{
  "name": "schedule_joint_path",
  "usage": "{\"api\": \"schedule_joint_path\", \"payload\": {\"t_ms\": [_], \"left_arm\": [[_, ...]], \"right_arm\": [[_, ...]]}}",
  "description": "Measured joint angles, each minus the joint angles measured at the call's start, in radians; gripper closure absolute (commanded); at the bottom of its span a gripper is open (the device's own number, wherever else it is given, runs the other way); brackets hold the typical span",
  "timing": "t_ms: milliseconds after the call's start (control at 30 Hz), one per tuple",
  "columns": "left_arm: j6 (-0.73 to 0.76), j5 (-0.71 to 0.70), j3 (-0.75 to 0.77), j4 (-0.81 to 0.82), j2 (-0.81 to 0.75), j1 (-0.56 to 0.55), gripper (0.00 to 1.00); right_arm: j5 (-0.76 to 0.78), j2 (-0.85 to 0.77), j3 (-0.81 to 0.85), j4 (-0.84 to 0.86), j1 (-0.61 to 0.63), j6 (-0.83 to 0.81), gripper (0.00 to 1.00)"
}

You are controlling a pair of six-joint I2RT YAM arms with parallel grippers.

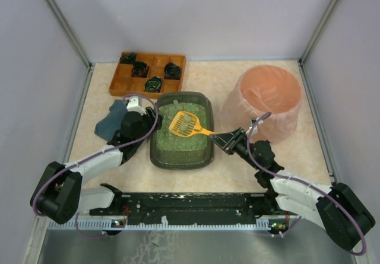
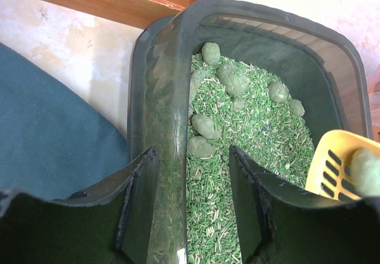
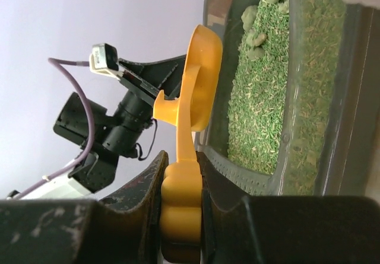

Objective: Clean the litter box

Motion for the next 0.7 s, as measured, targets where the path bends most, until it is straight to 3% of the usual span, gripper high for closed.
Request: {"api": "schedule_joint_path", "payload": {"t_ms": [700], "left_arm": [[0.000, 0.003, 0.000, -0.008, 0.000, 0.000, 0.43]], "right_arm": [[0.066, -0.048, 0.024, -0.123, 0.029, -0.064, 1.00]]}}
